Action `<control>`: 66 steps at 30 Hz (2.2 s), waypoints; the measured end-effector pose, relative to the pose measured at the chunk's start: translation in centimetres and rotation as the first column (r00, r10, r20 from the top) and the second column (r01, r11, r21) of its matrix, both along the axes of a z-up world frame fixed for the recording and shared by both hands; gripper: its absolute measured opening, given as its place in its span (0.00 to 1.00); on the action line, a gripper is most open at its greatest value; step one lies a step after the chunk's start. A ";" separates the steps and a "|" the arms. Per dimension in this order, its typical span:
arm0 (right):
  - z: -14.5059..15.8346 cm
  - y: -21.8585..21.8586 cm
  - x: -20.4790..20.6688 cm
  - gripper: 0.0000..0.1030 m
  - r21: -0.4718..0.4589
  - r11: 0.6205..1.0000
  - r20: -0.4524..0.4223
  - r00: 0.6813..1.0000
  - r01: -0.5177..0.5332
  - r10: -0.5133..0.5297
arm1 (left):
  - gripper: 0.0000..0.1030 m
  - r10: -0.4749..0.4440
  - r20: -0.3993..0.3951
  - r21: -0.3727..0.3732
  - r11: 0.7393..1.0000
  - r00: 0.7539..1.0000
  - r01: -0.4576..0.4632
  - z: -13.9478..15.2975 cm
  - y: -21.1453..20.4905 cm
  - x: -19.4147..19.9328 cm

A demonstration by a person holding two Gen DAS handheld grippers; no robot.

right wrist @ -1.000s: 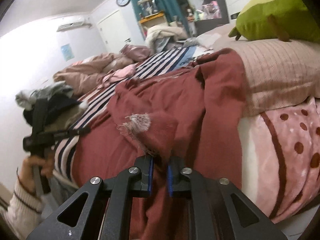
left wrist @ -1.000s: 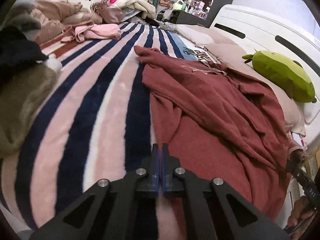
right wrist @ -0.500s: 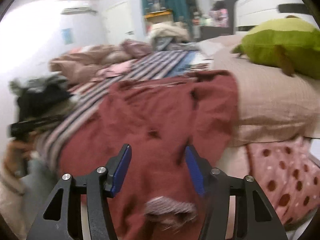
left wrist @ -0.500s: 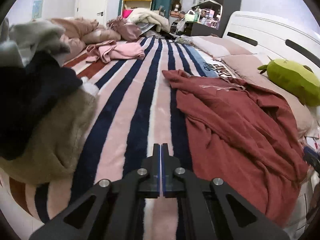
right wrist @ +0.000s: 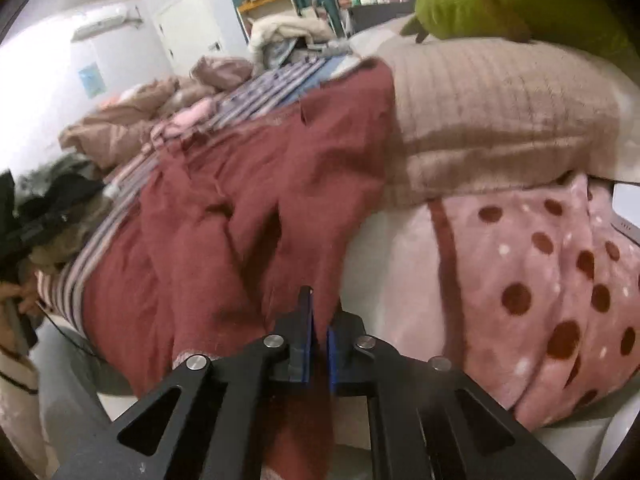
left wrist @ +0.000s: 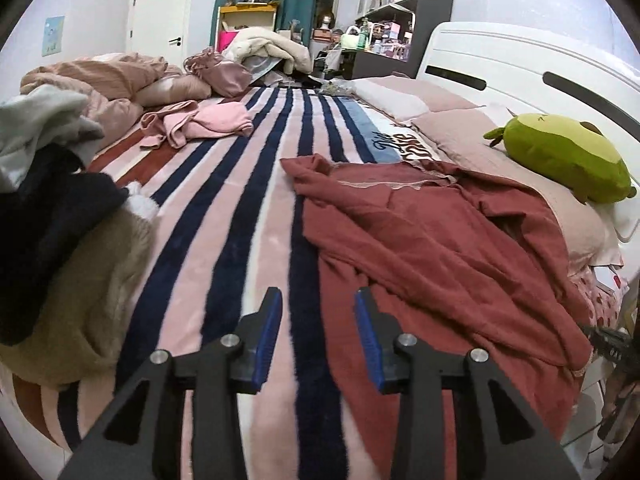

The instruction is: Fold small clothes

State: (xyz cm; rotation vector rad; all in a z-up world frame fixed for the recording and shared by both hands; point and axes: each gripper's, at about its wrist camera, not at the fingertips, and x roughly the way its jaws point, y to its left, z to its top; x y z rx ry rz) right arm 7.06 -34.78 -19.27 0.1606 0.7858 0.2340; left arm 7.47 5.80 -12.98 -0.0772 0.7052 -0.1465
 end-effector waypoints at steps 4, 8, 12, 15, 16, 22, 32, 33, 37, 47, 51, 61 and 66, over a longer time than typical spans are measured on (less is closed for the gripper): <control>3.1 -1.7 -0.3 0.00 -0.050 0.997 0.095 0.994 0.062 -0.057 | 0.33 -0.011 0.011 0.010 1.000 1.000 0.010 0.6 -0.6 -0.3; 7.2 -2.9 -0.1 0.00 -0.001 1.000 0.166 0.986 0.018 -0.018 | 0.34 -0.016 0.027 -0.008 1.000 1.000 0.016 1.2 -0.6 -0.6; 11.6 -1.6 0.1 0.00 0.027 0.997 0.227 0.972 -0.071 0.063 | 0.36 -0.033 0.049 -0.026 0.999 0.998 0.034 2.0 -0.6 -0.9; 13.7 1.2 0.9 0.00 0.032 0.987 0.249 0.957 -0.160 0.147 | 0.41 -0.040 0.072 -0.046 0.998 0.997 0.044 2.5 -0.4 -1.3; 14.3 2.7 1.4 0.00 0.055 0.976 0.246 0.951 -0.209 0.189 | 0.43 -0.040 0.077 -0.047 0.998 0.996 0.044 2.6 -0.3 -1.5; 10.9 11.9 5.3 0.01 0.185 0.906 0.114 0.924 -0.381 0.365 | 0.62 -0.053 0.091 -0.055 0.997 0.994 0.058 2.7 1.0 -2.4; 4.5 15.8 6.4 0.31 0.154 0.907 -0.070 0.911 -0.393 0.407 | 0.72 -0.189 0.028 -0.053 0.980 0.982 0.190 0.6 -0.9 -2.9; 5.2 14.8 6.2 0.31 0.145 0.912 -0.050 0.918 -0.383 0.393 | 0.72 -0.203 0.022 -0.049 0.978 0.979 0.204 0.4 -1.6 -2.8; 8.7 9.6 6.5 0.32 0.070 0.957 0.021 0.960 -0.281 0.280 | 0.72 -0.288 -0.008 -0.046 0.957 0.958 0.287 -0.4 -5.7 -2.0; 5.9 3.4 19.4 0.35 -0.040 0.991 -0.135 0.984 -0.125 0.119 | 0.59 -0.283 -0.115 0.077 0.953 0.952 0.292 -3.3 -13.0 2.3; 3.9 4.9 22.7 0.22 -0.124 0.986 -0.222 0.971 -0.115 0.086 | 0.42 -0.268 -0.126 0.106 0.954 0.955 0.281 -3.7 -13.0 3.0; 6.2 6.3 25.5 0.00 -0.058 0.995 -0.124 0.990 -0.081 0.073 | 0.03 -0.268 -0.082 -0.028 0.963 0.960 0.266 -3.0 -8.8 2.9; 5.7 10.0 28.8 0.00 -0.033 0.989 -0.132 0.982 -0.142 0.137 | 0.03 -0.241 -0.094 -0.062 0.970 0.966 0.236 -3.4 -6.1 3.4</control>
